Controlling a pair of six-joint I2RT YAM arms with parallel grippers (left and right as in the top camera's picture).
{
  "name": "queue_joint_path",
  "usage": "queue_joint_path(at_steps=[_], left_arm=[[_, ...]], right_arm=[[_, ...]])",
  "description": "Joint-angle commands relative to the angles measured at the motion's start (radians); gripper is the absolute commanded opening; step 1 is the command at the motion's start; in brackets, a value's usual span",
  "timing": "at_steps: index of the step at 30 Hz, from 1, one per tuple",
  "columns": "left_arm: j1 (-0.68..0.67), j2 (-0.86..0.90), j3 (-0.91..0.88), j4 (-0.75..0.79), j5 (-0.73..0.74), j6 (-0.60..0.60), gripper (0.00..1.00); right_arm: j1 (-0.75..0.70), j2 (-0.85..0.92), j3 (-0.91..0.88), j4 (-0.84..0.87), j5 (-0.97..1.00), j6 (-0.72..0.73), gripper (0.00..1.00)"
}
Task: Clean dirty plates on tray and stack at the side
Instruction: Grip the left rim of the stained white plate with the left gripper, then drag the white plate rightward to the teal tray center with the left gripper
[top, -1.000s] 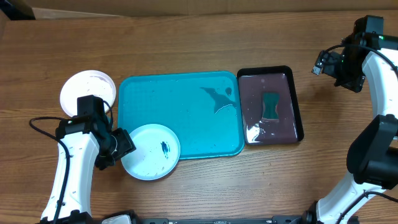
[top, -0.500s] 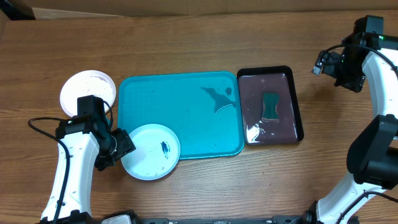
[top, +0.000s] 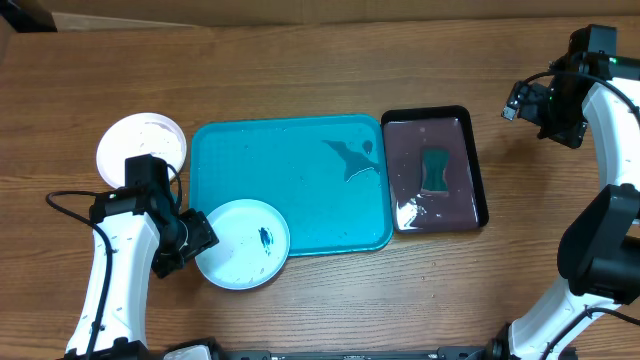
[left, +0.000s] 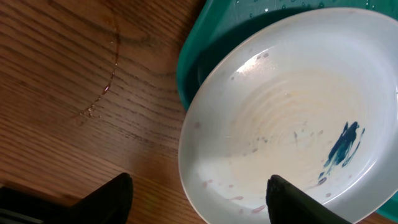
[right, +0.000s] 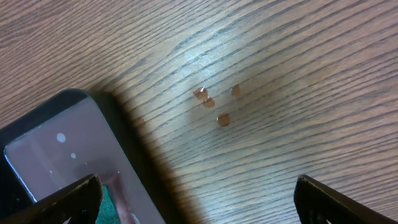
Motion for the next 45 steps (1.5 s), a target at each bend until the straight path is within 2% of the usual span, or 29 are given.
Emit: queue_joint_path(at_steps=[1,4,8,10,18,27,35,40,42,45], left_arm=[[-0.005,-0.002,0.020,-0.007,-0.026,-0.015,0.76],[-0.005,-0.002,0.020,0.006,-0.050,-0.054,0.74],[-0.005,-0.002,0.016,0.031,-0.048,-0.060,0.62],[-0.005,-0.002,0.007,0.050,-0.046,-0.060,0.60],[-0.007,-0.002,-0.007,0.117,-0.050,-0.060,0.62],[-0.007,-0.002,-0.051,0.118,-0.045,-0.060,0.61],[-0.007,-0.002,-0.190,0.207,0.019,-0.056,0.41],[-0.007,-0.002,-0.214,0.232,0.013,-0.055,0.17],[-0.007,-0.002,-0.214,0.237,0.014,-0.055,0.05],[-0.007,-0.002,-0.211,0.256,0.047,-0.055,0.04]], right_arm=[[-0.003,-0.012,0.006,0.005,0.003,0.002,1.00],[-0.003,-0.012,0.006,0.006,0.003,0.002,1.00],[-0.003,-0.013,0.006,0.005,0.003,0.002,1.00],[-0.003,-0.012,0.006,0.006,0.003,0.002,1.00],[-0.003,-0.013,0.006,0.006,0.003,0.003,1.00],[-0.003,-0.012,0.006,0.005,0.003,0.003,1.00],[-0.003,-0.012,0.006,0.006,0.003,0.003,1.00],[-0.003,-0.012,0.006,0.006,0.003,0.002,1.00],[-0.003,-0.012,0.006,0.005,0.003,0.003,1.00],[-0.003,-0.012,0.006,0.006,0.003,0.002,1.00]])
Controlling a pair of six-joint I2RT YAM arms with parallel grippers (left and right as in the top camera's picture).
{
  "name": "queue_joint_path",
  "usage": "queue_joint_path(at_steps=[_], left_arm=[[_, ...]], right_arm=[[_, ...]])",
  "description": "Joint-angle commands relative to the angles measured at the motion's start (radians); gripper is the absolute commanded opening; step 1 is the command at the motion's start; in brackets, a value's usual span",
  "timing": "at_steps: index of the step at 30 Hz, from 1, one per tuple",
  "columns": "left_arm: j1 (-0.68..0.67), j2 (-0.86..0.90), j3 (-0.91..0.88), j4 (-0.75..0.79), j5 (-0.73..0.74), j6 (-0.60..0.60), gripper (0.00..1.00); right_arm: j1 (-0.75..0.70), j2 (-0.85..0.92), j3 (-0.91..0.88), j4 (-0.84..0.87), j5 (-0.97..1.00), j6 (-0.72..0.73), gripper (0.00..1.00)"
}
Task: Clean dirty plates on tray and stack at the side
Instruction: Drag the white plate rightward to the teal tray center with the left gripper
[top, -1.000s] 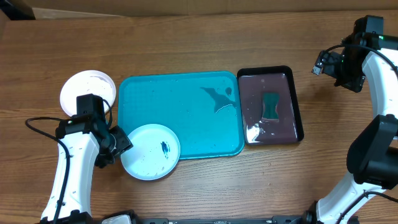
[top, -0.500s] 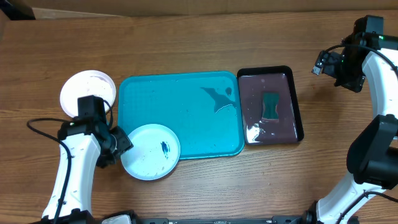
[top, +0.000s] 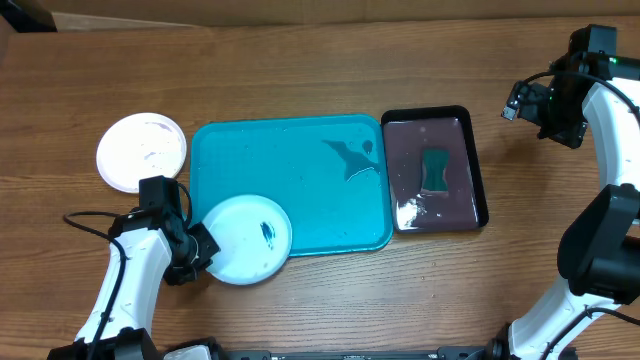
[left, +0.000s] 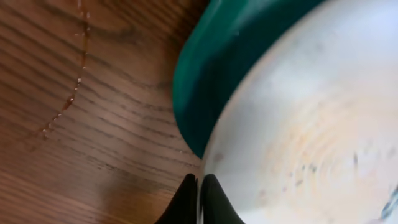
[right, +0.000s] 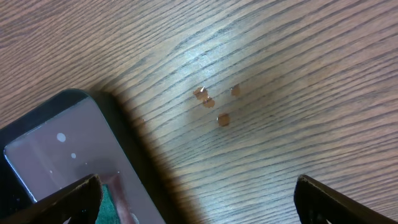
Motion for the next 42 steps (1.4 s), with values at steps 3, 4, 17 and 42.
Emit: queue_joint_path(at_steps=[3,4,17,42], left_arm=[[-0.007,-0.002,0.028,0.028,0.102,0.004,0.04],[-0.007,-0.002,0.045,0.027,0.120,0.004,0.04],[-0.198,0.107,0.453,-0.154,0.018,-0.079,0.04],[-0.409,0.490,0.584,0.023,0.005,-0.184,0.04]], right_arm=[[-0.004,-0.012,0.006,0.005,0.003,0.002,1.00],[-0.004,-0.012,0.006,0.005,0.003,0.002,1.00],[-0.004,-0.012,0.006,0.005,0.003,0.003,1.00],[-0.004,-0.012,0.006,0.005,0.003,0.003,1.00]])
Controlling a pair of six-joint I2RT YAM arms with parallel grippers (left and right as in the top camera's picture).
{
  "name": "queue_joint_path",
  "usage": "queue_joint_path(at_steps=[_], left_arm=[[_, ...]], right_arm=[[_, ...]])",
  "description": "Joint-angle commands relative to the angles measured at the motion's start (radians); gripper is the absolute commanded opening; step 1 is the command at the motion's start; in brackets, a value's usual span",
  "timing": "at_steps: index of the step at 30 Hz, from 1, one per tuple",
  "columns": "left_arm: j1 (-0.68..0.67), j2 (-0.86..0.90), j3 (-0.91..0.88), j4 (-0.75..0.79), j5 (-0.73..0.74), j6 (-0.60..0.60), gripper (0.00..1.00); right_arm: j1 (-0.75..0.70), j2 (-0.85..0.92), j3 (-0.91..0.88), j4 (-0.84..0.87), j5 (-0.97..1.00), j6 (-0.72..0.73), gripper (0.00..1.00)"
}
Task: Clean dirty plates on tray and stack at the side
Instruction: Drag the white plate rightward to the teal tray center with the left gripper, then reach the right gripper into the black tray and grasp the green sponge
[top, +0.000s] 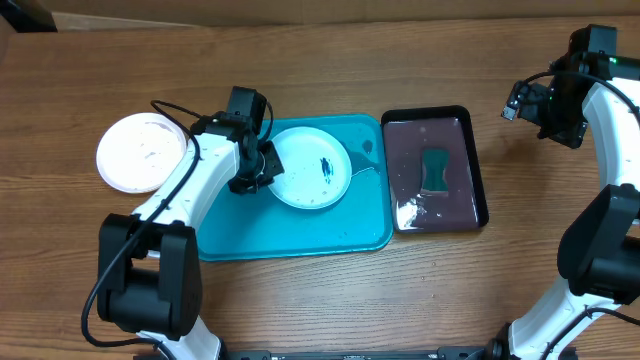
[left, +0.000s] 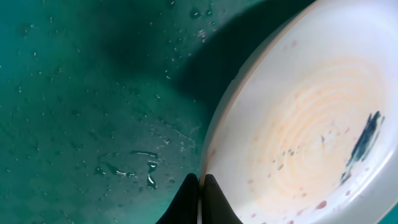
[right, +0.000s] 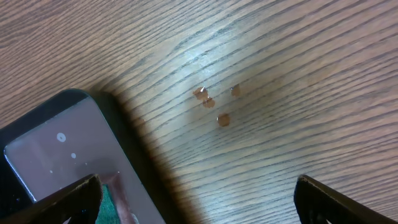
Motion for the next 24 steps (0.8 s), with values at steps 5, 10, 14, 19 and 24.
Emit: queue_joint_path(at_steps=[5,10,14,19,24], left_arm=[[-0.003,0.053,0.020,0.009,-0.043,-0.024,0.04],[-0.008,0.063,0.020,0.013,-0.047,-0.019,0.12],[-0.007,0.064,0.020,0.040,-0.048,0.035,0.41],[-0.008,0.064,0.020,0.069,-0.047,0.124,0.47],[-0.008,0.064,0.020,0.068,-0.047,0.204,0.56]], right_arm=[[-0.004,-0.012,0.006,0.005,0.003,0.003,1.00],[-0.004,-0.012,0.006,0.005,0.003,0.002,1.00],[-0.004,-0.012,0.006,0.005,0.003,0.003,1.00],[-0.004,-0.012,0.006,0.005,0.003,0.002,1.00],[-0.004,-0.012,0.006,0.005,0.003,0.003,1.00]])
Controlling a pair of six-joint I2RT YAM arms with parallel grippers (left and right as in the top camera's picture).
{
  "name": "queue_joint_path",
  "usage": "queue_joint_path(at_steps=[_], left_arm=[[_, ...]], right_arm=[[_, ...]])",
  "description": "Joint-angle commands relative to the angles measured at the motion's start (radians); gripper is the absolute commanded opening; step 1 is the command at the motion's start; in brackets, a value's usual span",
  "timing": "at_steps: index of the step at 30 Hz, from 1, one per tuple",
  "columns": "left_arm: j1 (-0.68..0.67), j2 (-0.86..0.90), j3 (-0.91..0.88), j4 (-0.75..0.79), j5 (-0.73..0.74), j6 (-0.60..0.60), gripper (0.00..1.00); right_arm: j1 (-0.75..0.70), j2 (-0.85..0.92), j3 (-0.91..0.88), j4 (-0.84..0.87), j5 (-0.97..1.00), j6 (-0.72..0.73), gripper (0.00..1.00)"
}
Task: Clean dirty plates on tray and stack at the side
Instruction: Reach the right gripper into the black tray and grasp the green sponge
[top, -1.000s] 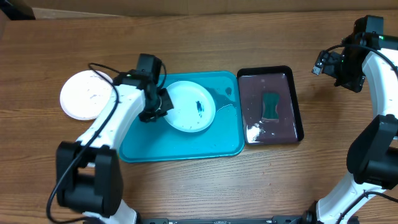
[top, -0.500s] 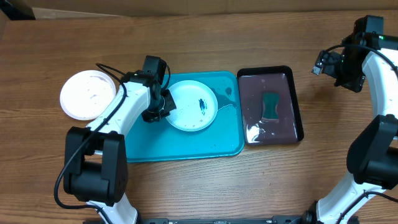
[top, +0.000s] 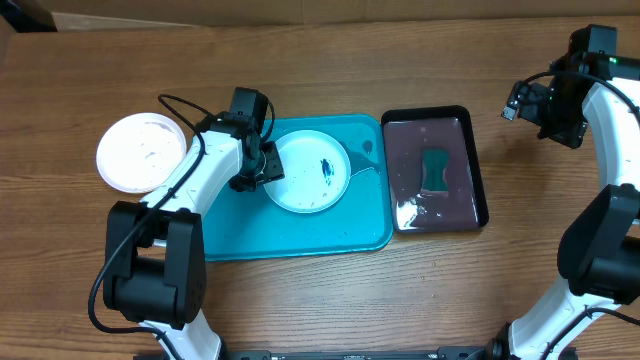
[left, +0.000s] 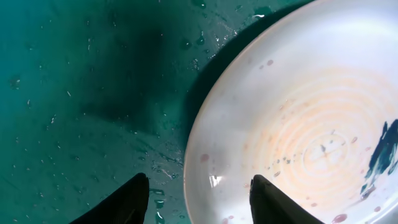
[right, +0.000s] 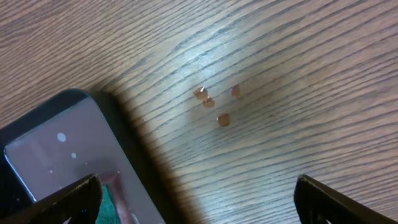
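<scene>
A white plate (top: 310, 170) with a blue smear and reddish specks lies on the wet teal tray (top: 240, 220), toward its upper middle. My left gripper (top: 258, 170) is open at the plate's left rim; in the left wrist view the gripper (left: 198, 202) straddles that rim of the plate (left: 311, 137) without gripping it. A second white plate (top: 141, 152) rests on the table left of the tray. My right gripper (top: 540, 100) hangs open over bare wood at the far right, right of the black tray (right: 56, 143).
A black tray (top: 436, 170) of water holding a green sponge (top: 435, 170) sits right of the teal tray. A few water drops (right: 214, 102) lie on the wood beneath the right gripper.
My left gripper has opened and let go of the smeared plate's rim. The plate now lies flat on the teal tray, about where it was. The right arm is unchanged.
The left gripper stood open at the smeared plate, which overhung the tray's front-left corner. Then it was shut on the rim there. Later it held the plate over the tray's upper middle. Now the plate lies released there. The right arm never moved.
</scene>
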Motion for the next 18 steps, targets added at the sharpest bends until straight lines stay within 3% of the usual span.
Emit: queue_joint_path(at_steps=[1,7,12,15,16,18], left_arm=[[-0.007,0.016,0.019,0.002,-0.013,0.096,0.57],[-0.007,0.015,0.019,-0.025,-0.008,0.098,0.73],[-0.006,0.016,0.019,-0.042,0.010,0.099,0.74],[-0.006,0.016,0.019,-0.048,0.010,0.099,0.66],[-0.006,0.015,0.019,-0.051,0.010,0.099,0.55],[-0.006,0.016,0.019,-0.052,0.010,0.099,0.43]], right_arm=[[-0.004,-0.012,0.006,0.005,0.003,0.003,1.00],[-0.004,-0.012,0.006,0.005,0.003,0.003,1.00],[-0.004,-0.013,0.006,0.089,0.003,0.003,1.00],[-0.003,-0.013,0.006,0.103,-0.058,0.008,1.00],[-0.004,-0.013,0.007,0.116,-0.094,0.006,1.00],[-0.004,-0.013,0.015,0.116,-0.112,-0.001,1.00]])
